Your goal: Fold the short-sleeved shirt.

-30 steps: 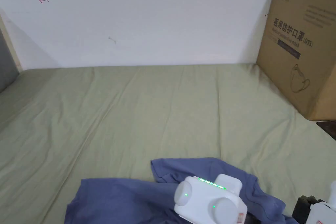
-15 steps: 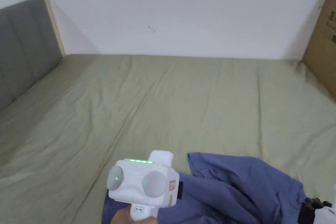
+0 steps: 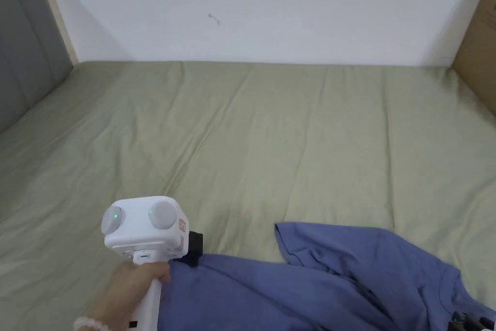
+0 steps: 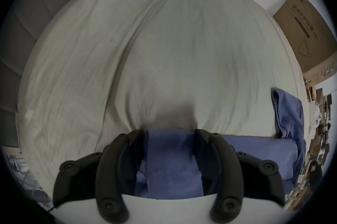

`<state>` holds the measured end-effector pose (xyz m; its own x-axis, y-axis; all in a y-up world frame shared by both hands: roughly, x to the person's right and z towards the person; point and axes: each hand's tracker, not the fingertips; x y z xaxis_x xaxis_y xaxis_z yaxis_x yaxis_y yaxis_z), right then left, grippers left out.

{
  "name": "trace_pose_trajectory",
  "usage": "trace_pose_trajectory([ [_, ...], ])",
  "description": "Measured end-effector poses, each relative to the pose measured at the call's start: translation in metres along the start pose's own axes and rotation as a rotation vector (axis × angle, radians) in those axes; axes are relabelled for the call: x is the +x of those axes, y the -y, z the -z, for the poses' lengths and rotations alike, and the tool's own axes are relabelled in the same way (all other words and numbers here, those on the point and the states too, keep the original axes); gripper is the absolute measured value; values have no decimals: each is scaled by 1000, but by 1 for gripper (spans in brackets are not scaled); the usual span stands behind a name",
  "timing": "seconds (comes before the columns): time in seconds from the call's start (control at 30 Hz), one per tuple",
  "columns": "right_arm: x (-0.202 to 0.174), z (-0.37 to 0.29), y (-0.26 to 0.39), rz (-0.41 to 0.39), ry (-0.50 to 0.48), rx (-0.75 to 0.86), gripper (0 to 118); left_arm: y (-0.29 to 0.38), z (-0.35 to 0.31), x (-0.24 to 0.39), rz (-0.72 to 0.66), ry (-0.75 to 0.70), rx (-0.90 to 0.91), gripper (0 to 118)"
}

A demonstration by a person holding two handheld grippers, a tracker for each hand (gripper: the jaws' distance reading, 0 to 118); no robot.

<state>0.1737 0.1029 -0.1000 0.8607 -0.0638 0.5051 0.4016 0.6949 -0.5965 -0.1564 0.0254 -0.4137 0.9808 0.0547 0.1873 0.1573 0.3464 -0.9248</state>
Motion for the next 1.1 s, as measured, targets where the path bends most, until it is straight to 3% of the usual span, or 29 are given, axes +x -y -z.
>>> trace_pose_trajectory([
  [0.07,4,2,0,4,0,-6,4,6,-15,0,-20,14,30,27],
  [0.1,6,2,0,9,-4,-7,4,8,-18,-1,-7,-3,38,6],
  [0.2,10,2,-3,16,-33,-9,4,7,-24,-12,-44,49,43,2],
  [0.3,15,-1,-22,18,-182,3,4,14,-35,-14,-58,66,62,2],
  [0.33,15,1,-33,8,-219,0,12,12,-40,-13,-54,68,71,2],
  [0.37,16,6,-45,-12,-248,-8,28,13,-46,-13,-44,71,83,2],
  [0.4,12,9,-59,-24,-250,7,54,15,-51,-13,-40,76,95,2],
  [0.43,9,18,-72,-25,-250,21,92,16,-57,-12,-34,80,106,2],
  [0.47,6,31,-89,-68,-256,11,111,14,-63,-10,-24,83,119,2],
  [0.5,1,46,-101,-127,-260,-14,116,15,-68,-10,-19,84,130,2],
  [0.7,-42,164,-147,-378,-196,-210,116,16,-91,-12,32,89,176,2],
  [0.77,-53,208,-140,-415,-139,-334,114,14,-90,-16,22,100,177,2],
  [0.87,-62,248,-116,-487,-149,-467,105,13,-78,-19,-2,103,158,2],
  [0.93,-55,246,-120,-397,-159,-396,105,14,-70,-18,-13,81,130,2],
  [0.97,-52,243,-127,-344,-168,-410,97,17,-69,-18,-9,82,129,2],
  [1.0,-49,238,-131,-343,-195,-393,83,19,-70,-15,0,80,128,2],
  [1.03,-44,232,-137,-364,-188,-395,60,20,-72,-13,15,75,132,2],
  [1.1,-36,224,-145,-370,-177,-389,3,19,-80,-14,34,72,144,2],
])
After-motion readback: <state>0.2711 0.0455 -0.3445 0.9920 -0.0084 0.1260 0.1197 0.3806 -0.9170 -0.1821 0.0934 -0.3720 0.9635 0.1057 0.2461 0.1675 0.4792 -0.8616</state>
